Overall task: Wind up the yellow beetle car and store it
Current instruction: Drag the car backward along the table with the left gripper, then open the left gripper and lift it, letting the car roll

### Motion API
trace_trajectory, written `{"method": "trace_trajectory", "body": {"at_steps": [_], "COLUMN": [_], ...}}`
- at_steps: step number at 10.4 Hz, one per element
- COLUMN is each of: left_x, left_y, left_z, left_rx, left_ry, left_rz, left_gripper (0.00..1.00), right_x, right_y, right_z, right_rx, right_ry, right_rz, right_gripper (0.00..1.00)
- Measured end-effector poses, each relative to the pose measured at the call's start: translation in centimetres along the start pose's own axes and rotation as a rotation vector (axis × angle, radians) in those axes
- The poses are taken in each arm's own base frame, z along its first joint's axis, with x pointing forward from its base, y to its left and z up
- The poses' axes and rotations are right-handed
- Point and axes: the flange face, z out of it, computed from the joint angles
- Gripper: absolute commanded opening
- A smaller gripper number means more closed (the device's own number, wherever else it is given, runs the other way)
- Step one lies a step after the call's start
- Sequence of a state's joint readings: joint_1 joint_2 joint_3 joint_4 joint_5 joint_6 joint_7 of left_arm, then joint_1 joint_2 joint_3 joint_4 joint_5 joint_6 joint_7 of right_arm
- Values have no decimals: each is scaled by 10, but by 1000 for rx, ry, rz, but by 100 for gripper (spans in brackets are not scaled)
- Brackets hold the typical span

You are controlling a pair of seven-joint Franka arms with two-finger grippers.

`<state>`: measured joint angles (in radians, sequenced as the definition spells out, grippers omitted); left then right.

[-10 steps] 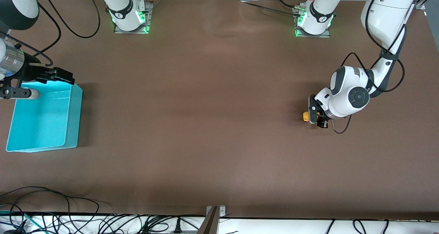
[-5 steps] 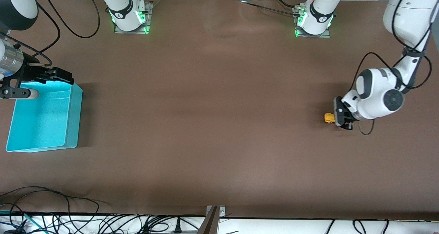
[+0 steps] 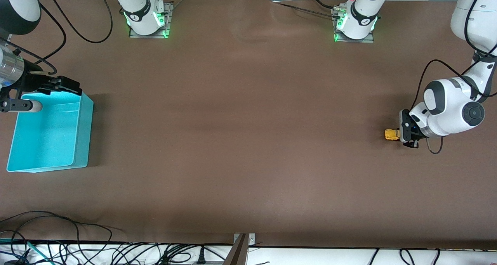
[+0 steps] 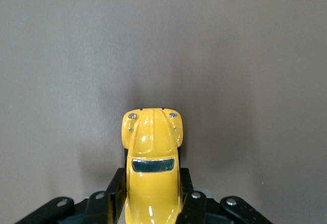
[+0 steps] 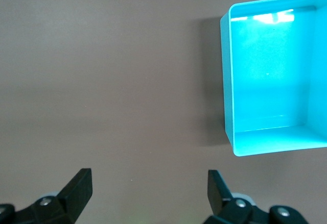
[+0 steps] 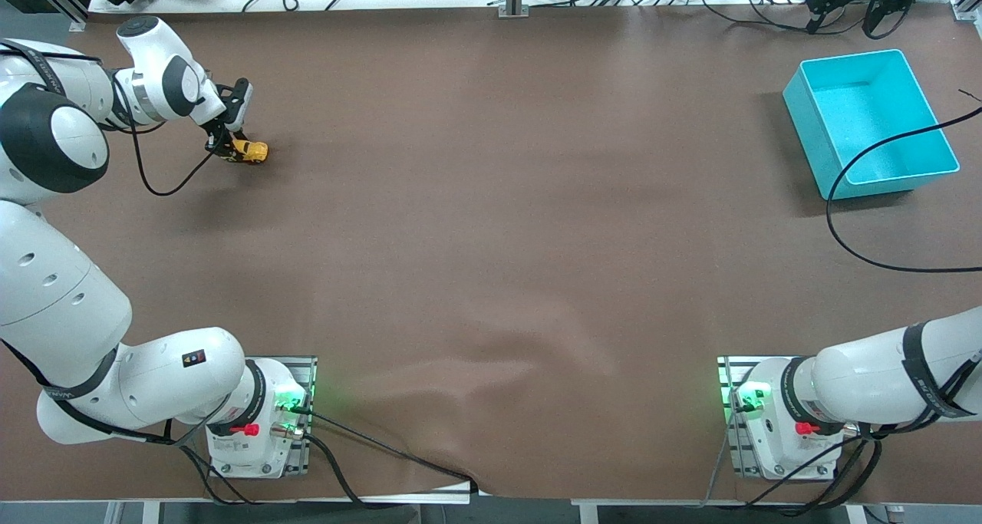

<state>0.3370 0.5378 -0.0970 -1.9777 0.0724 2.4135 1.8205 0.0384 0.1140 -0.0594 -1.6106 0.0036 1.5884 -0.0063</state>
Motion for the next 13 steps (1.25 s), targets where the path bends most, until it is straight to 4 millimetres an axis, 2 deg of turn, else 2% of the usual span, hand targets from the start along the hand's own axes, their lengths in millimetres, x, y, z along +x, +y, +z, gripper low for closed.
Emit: {"method": "trace_trajectory", "body": {"at_steps": [3,4,5,6,7,10,13], "left_x": [-14,-15,-16,-16,-16,-25,-9], "left_y": [-2,-2,-2,-2,-2,-2,-18], "left_z": [-1,-1,-1,-1,-1,-5,-50], "left_rx": [6,7,7,6,6,-26,-122], "left_ry": [-9,-10,-10,-10,-10,0,31], "left_rz": [-6,-5,-5,-5,-5,-25,-37], "left_gripper": [0,5,17,54,100,100,100], "right_x": [0,-1,-1,-1,-1,-1,0], "right_y": [5,8,12,14,16,17,17], "right_z": [-1,-2,-2,-2,-3,-3,-4], "right_rx": [0,0,1,1,1,1,0], "right_ry": [2,3,4,4,5,7,17], "right_rz": [-1,-4,-7,-7,-6,-5,-6], "right_gripper": [100,100,100,100,100,100,100]}}
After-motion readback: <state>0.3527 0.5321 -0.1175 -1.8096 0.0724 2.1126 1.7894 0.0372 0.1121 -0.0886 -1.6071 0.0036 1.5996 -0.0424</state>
